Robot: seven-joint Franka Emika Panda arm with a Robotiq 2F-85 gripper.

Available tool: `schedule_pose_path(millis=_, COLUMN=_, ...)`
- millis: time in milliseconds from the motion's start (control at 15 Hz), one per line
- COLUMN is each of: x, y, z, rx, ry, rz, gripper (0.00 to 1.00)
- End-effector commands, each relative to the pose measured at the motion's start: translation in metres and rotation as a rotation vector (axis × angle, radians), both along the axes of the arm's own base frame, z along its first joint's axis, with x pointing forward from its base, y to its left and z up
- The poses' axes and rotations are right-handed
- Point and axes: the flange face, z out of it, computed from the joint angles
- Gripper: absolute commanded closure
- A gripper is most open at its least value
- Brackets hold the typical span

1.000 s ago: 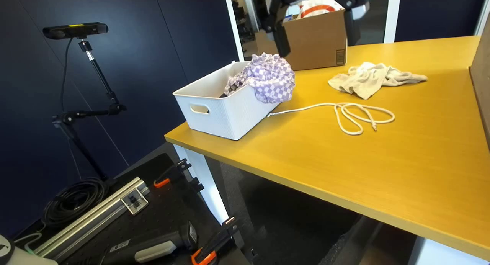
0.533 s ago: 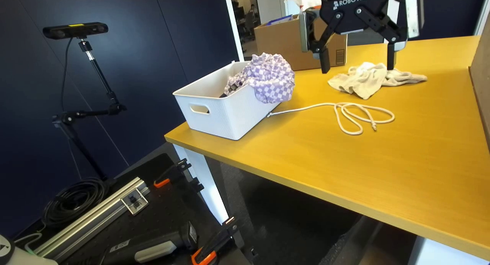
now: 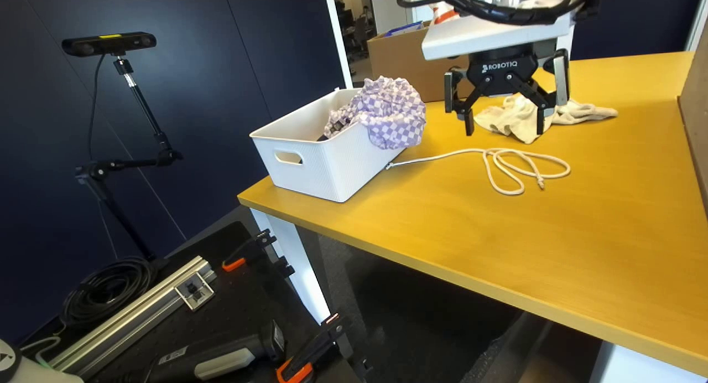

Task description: Put the rope inside basket

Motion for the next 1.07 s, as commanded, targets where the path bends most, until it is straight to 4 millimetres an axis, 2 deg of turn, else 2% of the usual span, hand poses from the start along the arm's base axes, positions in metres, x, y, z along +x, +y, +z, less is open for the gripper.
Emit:
schedule_pose_path(millis=0, x=0.033, y=0.01, z=-0.034, rx=-0.014, ry=0.021, rz=0.042, gripper=0.0)
schedule_pose_path(millis=533, x=0.043, y=0.056, z=-0.099, rx=-0.033, ry=0.063, rz=0.153, gripper=0.0)
schedule_pose_path(millis=667, x=0.048, y=0.058, z=-0.111, rx=-0.048, ry=0.069, rz=0.172, gripper=0.0)
schedule_pose_path(millis=1000, x=0.069, y=0.043, z=-0.132, rx=-0.087, ry=0.056, rz=0.197, gripper=0.0)
